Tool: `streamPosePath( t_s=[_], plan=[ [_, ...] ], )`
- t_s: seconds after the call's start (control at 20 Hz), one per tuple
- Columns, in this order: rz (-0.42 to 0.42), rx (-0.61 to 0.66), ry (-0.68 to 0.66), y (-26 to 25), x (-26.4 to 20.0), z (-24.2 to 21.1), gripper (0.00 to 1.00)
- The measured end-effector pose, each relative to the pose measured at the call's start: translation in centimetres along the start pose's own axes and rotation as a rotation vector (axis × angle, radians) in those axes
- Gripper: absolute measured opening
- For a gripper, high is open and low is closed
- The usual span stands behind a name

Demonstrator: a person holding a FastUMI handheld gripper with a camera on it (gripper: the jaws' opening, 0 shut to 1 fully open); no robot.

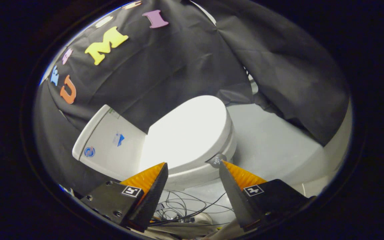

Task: Open the toilet lid.

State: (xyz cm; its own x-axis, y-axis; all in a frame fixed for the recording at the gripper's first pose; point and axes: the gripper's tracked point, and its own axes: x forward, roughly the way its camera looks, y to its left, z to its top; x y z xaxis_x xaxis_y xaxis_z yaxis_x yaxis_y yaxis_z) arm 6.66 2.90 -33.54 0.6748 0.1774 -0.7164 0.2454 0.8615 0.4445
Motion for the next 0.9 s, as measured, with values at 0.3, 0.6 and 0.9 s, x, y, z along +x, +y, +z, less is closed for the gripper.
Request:
streamPosePath(
  t_s=[0.3,0.6,0.9],
  plan=[
    [0.002,0.081,0.070,-2.1,3.7,-1.4,0.95],
    [-0.012,0.148,0.104,-4.1,7.0,-2.3,0.94],
    [0.017,0.278,0.116,-5.3,9.6,-2.7,0.83]
  ],
)
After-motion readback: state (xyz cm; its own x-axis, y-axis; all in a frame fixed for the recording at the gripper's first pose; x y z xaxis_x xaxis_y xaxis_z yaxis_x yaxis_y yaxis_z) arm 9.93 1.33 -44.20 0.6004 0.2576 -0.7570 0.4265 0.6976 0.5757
